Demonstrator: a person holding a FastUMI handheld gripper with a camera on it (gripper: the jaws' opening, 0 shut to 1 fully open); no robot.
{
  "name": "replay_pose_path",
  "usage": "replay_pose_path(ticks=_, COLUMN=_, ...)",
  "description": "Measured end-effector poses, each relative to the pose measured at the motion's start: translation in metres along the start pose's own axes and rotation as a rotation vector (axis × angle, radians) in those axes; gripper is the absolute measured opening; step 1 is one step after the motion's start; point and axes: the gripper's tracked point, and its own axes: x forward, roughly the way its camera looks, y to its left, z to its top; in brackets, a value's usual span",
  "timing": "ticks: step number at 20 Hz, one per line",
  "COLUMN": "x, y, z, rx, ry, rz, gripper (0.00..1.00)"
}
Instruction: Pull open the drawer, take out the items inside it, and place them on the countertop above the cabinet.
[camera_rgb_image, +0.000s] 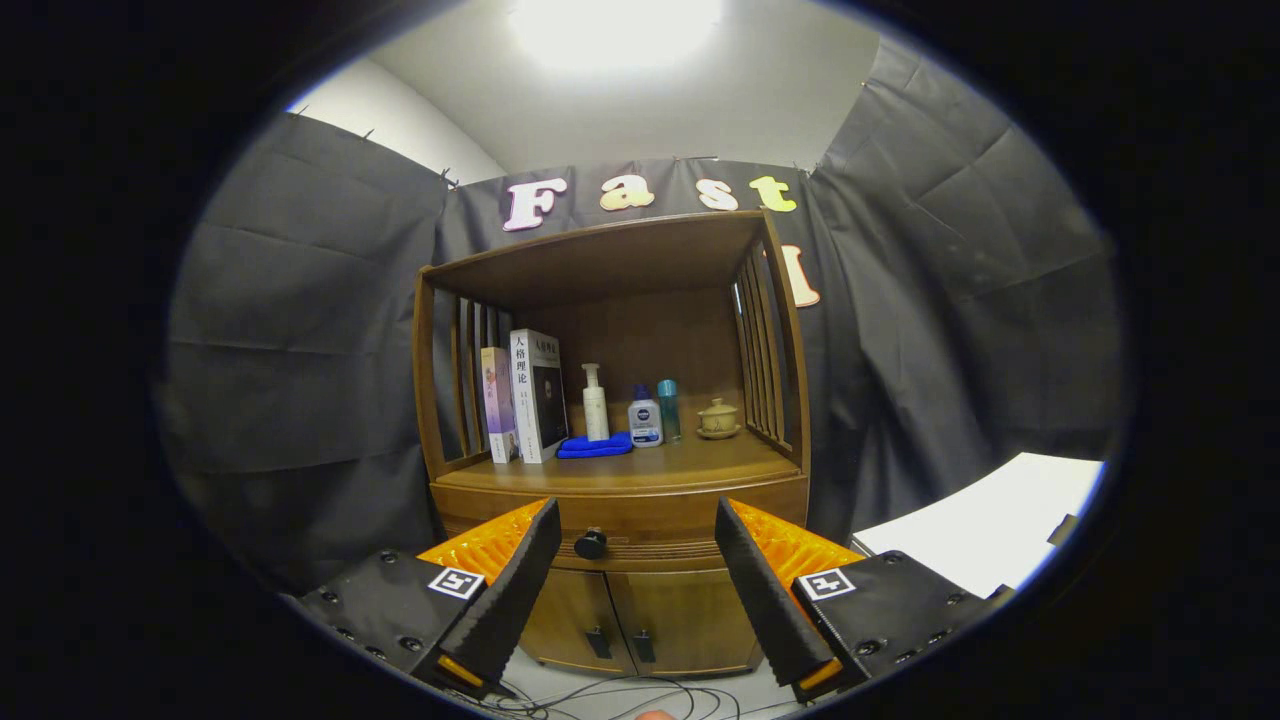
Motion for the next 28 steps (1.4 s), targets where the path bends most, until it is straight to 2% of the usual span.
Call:
replay_pose_path(ticks=13, x=0.010, y=0.005, z=-0.003, rx=0.011, ry=0.009, rz=0.013, gripper=0.98)
replay_pose_path(ticks=28, x=0.097, y=0.030, z=-0.026, rx=-0.022, ry=0.028, rz=0.047, gripper=0.98)
